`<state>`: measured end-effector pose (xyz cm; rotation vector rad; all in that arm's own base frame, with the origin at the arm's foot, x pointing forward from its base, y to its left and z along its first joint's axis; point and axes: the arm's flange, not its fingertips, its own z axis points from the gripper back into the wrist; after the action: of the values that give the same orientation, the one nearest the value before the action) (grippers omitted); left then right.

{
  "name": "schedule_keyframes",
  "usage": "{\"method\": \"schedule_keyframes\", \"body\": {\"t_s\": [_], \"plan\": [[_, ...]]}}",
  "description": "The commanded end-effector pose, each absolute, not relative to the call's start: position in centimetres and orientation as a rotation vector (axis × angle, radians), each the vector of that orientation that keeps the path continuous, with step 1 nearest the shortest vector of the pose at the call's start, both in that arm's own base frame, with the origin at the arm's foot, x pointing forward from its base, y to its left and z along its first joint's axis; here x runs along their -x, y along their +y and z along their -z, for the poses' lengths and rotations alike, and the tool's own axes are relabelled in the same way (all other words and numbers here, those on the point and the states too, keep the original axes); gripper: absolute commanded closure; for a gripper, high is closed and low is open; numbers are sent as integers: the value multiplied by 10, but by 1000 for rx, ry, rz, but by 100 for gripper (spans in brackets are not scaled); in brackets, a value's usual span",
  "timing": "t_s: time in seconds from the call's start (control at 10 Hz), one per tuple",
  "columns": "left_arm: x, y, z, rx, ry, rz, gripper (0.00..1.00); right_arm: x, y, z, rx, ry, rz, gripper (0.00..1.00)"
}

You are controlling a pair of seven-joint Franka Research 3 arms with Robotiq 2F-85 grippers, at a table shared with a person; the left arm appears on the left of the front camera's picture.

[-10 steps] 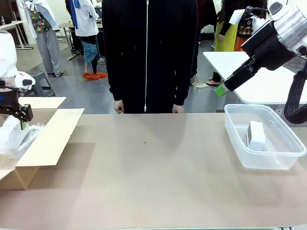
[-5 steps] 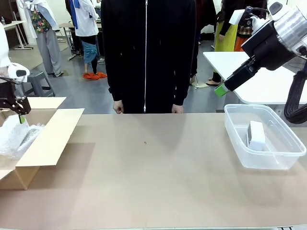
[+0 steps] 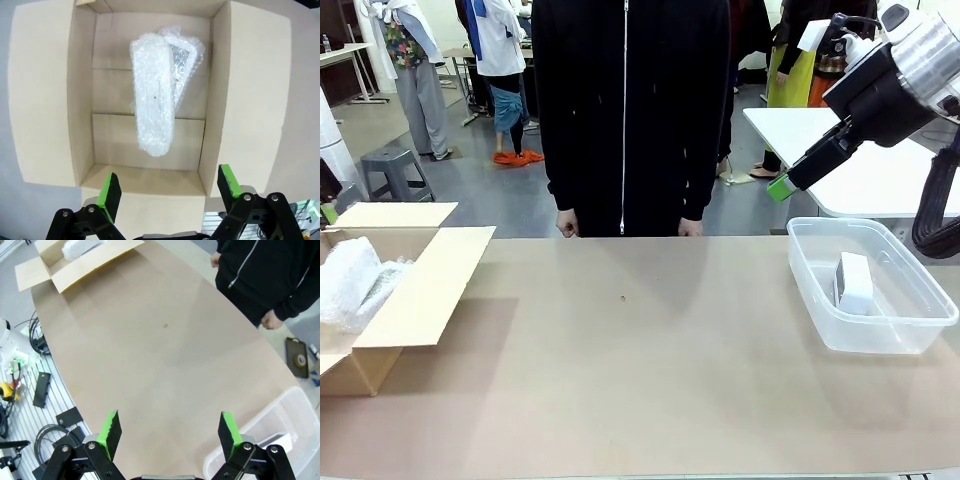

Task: Separate and place wrapped and unwrapped clocks.
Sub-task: If the picked Digital clock is wrapped, place it in the Package Box ; if not, place it in the Organizing box.

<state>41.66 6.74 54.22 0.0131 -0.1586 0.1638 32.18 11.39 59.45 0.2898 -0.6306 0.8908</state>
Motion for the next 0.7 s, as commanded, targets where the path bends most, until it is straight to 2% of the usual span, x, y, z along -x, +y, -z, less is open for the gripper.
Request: {"method": "schedule_keyframes", "body": {"t_s": [0.0,0.2,0.6], "plan": [[-395,63,-541,2,-234,-144,0,-323,113,-594,-299,-631,-900,0],[-389,59,-544,14,-303,-134,0,-323,113,-594,-299,-631,-900,0],[-392,60,-550,-3,-300,-157,0,-323,113,-594,-299,-631,-900,0]]}}
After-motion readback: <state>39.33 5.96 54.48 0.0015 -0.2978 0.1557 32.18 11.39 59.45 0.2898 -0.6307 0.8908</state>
